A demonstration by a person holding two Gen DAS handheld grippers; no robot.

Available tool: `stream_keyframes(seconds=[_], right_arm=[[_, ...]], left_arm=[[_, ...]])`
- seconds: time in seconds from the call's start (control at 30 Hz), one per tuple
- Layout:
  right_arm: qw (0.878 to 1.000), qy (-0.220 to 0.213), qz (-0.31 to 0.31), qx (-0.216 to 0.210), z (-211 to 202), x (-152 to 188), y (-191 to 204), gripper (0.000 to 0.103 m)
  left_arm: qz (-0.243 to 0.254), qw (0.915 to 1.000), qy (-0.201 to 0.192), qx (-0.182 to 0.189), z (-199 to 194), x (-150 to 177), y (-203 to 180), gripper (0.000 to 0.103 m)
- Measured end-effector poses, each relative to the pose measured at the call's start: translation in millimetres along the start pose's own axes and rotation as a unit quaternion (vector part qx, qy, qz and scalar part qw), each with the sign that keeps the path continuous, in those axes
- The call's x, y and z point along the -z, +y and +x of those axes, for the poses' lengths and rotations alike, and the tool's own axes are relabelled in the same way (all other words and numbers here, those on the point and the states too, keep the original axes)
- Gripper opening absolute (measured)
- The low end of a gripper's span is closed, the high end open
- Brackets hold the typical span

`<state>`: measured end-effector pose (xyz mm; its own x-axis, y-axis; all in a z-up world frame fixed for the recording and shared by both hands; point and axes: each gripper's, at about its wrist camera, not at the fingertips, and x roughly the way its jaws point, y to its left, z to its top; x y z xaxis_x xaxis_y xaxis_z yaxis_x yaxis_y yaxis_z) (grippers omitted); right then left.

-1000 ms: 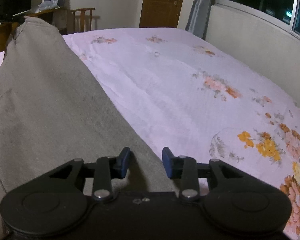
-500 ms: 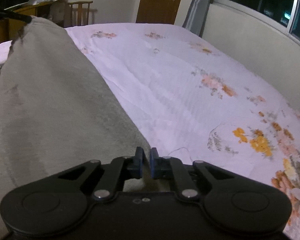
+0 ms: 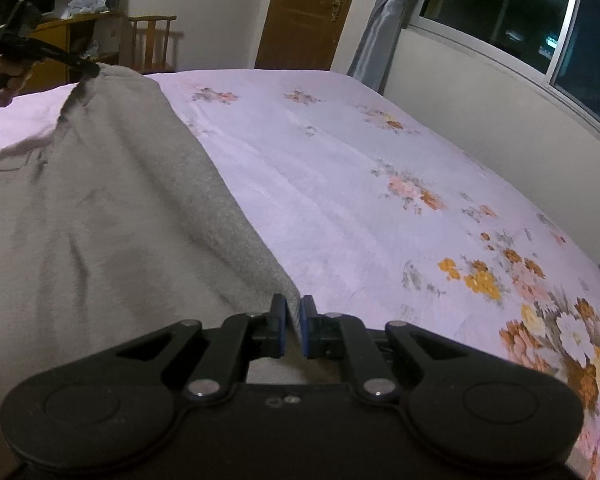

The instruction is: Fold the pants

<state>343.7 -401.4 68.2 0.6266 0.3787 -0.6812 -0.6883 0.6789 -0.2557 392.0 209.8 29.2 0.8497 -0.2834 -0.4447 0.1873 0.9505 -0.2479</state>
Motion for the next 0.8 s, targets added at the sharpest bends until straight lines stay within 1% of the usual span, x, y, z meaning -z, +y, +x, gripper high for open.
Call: stream_keyframes(seconds=[0.13,0.3,0.4,0.5,0.53,0.57,0.6,0.67,0.73,0.8], right_arm=[[1.0,0.003,0.012,0.009,-16.0,1.5,13.1,0.0],[1.0,0.007,0.02,0.016,-36.5,7.4,34.2,0.0],[0.999,0.003,0.027,0.019,-52.6,12.5,52.4,0.0],[0.999,-0.014,0.032,0.025,-71.9,27.8,82.1,0.0],[0.999,-0.018,0.027,0.027,-76.4,34.6,94.1,0.0],[0.999,-0.019,0.02,0.031,-79.5,45.0,110.6,0.0],[0.999,-0.017,0.022,0.031,-80.4,55.1,123.2,0.0],[0.999,-0.006,0.045,0.017,-76.0,79.9,143.8,0.0],[0.998,0.011,0.067,0.009,-67.7,100.3,157.4,0.0],[0.997,0.014,0.079,0.009,-63.9,109.6,163.3,0.0]], left_arm=[[0.002,0.9999,-0.009,0.011,-10.3,0.3,-2.6,0.007],[0.016,0.9994,-0.014,0.026,-28.3,8.3,-6.8,0.007],[0.033,0.9984,-0.026,0.039,-46.6,21.2,-3.5,0.007],[0.034,0.9985,-0.021,0.036,-67.3,44.1,3.5,0.011],[0.025,0.9993,-0.015,0.023,-76.3,56.9,7.3,0.013],[0.008,0.9999,-0.004,0.008,-83.8,69.8,13.5,0.017],[-0.026,0.9995,0.016,-0.005,-92.4,86.0,24.0,0.02],[-0.075,0.9952,0.043,-0.045,-109.7,109.8,35.2,0.021],[-0.109,0.9911,0.052,-0.055,-130.9,126.7,33.4,0.021],[-0.138,0.9875,0.051,-0.056,-145.9,131.0,22.2,0.021]])
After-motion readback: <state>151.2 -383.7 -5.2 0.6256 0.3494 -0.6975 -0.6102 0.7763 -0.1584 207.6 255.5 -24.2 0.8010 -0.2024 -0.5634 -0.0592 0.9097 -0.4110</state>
